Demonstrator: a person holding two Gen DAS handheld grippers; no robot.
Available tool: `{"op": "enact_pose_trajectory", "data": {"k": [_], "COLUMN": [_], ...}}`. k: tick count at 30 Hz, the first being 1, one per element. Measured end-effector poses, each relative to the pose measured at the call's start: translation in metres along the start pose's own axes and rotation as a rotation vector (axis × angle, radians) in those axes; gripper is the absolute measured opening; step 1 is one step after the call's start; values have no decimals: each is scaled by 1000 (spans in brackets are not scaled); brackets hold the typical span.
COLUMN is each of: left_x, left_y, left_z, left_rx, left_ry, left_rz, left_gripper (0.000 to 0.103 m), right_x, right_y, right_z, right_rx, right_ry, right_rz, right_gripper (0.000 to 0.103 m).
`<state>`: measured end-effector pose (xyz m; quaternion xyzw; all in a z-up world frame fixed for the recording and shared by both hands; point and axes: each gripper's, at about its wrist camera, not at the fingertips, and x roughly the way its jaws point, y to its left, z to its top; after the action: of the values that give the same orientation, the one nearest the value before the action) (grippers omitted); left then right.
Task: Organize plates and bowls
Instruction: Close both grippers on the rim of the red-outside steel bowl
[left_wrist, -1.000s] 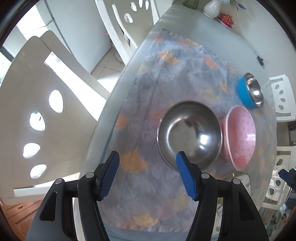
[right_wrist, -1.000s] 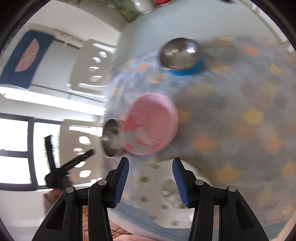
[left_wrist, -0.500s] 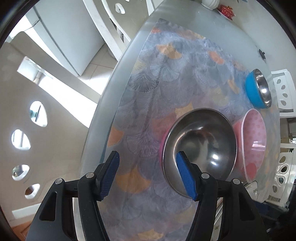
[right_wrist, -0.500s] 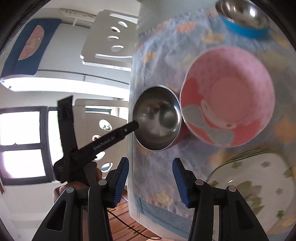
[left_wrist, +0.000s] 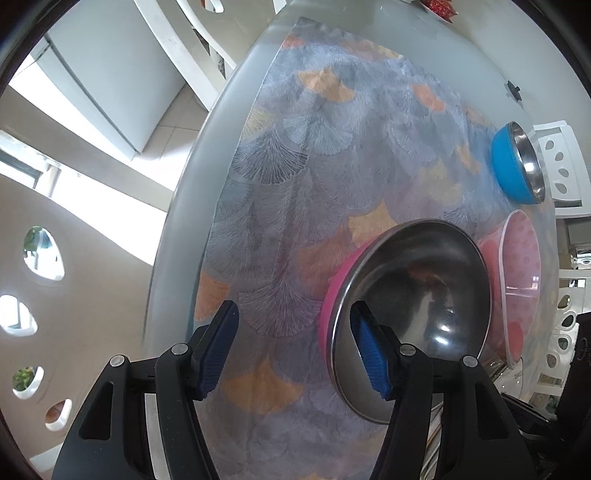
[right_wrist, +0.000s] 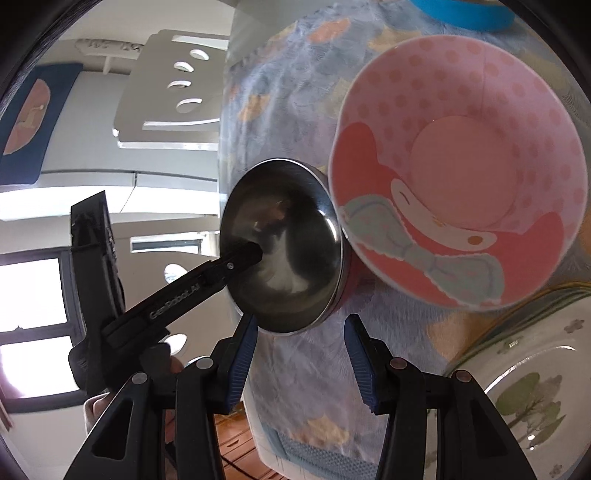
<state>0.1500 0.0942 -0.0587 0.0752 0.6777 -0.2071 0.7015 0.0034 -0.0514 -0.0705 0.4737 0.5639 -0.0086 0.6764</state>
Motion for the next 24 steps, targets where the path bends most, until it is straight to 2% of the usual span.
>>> {"op": "enact_pose_trajectory", "data": {"k": [7, 12, 14, 17, 18, 22, 24], "left_x": [6, 6, 6, 6, 5, 8, 7], "left_y": [4, 4, 4, 3, 4, -7, -10], "left_z": [3, -1, -2, -4, -4, -5, -7], "left_rx": [10, 23, 30, 25, 23, 29, 41], "left_ry": [8, 2, -3, -10, -12, -22, -28], "left_rz": [-16, -35, -45, -65, -71, -97, -95], "left_gripper": [55, 50, 45, 40, 38, 21, 16], "right_x": [12, 18, 20, 20, 19, 18, 18], "right_y": [-4, -7, -8, -12, -12, -4, 0], "right_z": [8, 12, 14, 16, 15, 16, 15], "right_rx": [3, -18, -17, -17, -17, -71, -99], "right_ry": [-20, -20, -19, -24, -24, -28, -24], "right_rz": [-59, -131, -145, -148, -143, -154, -178], "right_gripper": [47, 47, 47, 42, 37, 24, 24]}}
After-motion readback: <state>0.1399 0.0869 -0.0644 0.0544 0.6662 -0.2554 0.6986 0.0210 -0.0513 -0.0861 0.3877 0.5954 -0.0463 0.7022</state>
